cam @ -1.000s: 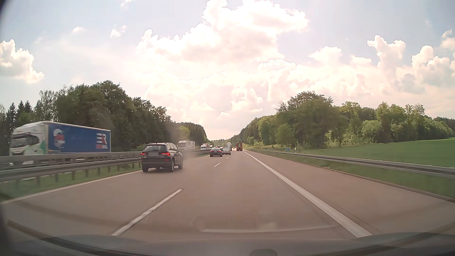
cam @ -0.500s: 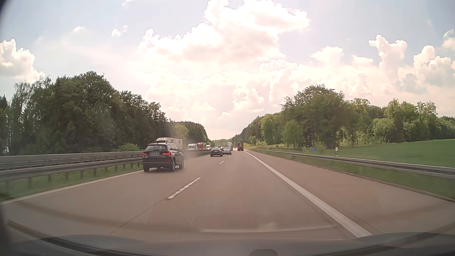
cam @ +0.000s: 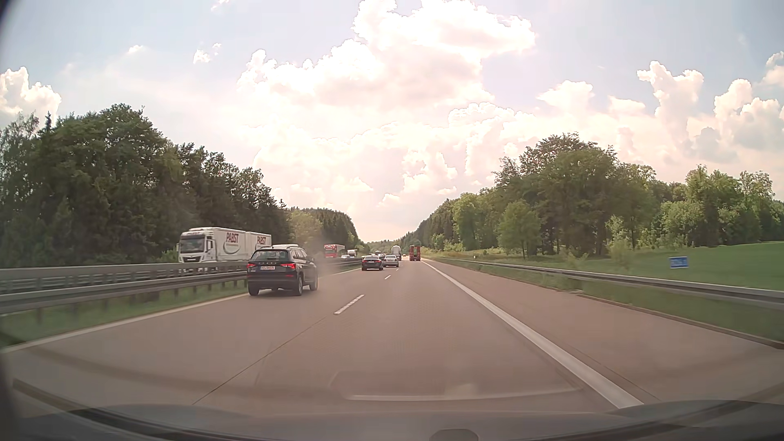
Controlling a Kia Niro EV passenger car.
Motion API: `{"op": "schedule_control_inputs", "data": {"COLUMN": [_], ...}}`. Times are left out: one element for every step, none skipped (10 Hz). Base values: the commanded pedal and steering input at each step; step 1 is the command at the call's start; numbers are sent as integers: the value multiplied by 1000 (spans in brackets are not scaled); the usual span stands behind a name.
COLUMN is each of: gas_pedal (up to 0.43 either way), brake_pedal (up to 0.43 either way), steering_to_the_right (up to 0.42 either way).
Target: Follow the waypoints while adhering to traffic rules and regulations
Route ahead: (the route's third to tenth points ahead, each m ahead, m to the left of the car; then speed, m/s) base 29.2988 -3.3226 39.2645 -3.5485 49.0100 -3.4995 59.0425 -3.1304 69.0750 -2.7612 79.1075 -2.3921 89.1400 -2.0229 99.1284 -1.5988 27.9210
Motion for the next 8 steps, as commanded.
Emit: {"op": "schedule_control_inputs", "data": {"gas_pedal": [268, 280, 280, 280, 280, 280, 280, 268], "brake_pedal": [0, 0, 0, 0, 0, 0, 0, 0], "steering_to_the_right": [-3, -3, -3, -4, -3, -3, -3, -3]}}
